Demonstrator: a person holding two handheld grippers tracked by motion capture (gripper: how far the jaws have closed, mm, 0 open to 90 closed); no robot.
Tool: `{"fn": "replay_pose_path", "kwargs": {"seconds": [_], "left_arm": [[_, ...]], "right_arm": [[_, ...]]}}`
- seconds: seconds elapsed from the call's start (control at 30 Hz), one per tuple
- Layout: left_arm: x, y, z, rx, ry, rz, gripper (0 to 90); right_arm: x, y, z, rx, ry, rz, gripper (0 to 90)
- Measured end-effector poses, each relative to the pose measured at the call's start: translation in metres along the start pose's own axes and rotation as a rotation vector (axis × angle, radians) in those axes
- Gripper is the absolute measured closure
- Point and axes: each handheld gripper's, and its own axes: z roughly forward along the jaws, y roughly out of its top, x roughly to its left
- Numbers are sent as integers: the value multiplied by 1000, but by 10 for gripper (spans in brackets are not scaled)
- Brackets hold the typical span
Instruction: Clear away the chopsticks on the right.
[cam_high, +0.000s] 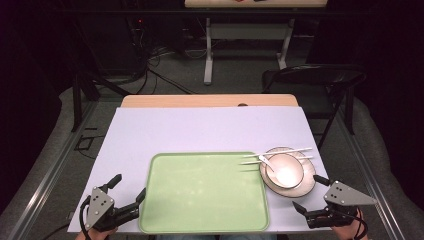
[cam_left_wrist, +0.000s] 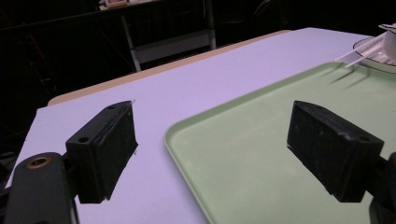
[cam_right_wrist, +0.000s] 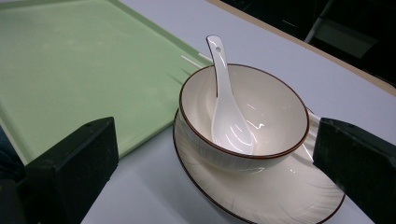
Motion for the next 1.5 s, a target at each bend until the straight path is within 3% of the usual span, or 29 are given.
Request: {"fn": "replay_pose_path", "kwargs": {"seconds": [0.3, 0.5, 0.67, 0.83, 1.03, 1.2, 1.47, 1.5], "left_arm": [[0, 0, 0, 9, -1, 6, 155], [0, 0, 0, 4, 5, 2, 154], [0, 0, 0, 6, 1, 5, 155], [0, 0, -1, 0, 7, 0, 155], [0, 0, 0, 5, 3, 10, 155], [0, 0, -1, 5, 3, 8, 155], [0, 0, 0, 9, -1, 10, 155], [0, 0, 0, 10, -2, 10, 155]], "right_arm": [[-1, 3, 2, 26, -3, -25, 0], [-10, 10, -2, 44, -13, -9, 0], [-21, 21, -3, 71, -10, -20, 0], [-32, 38, 2, 111, 13, -70, 0], [-55, 60, 11, 158, 25, -86, 0], [-77, 78, 28, 252, 34, -92, 0], [-100, 91, 56, 370, 70, -90, 0], [-108, 94, 66, 401, 60, -87, 0]]}}
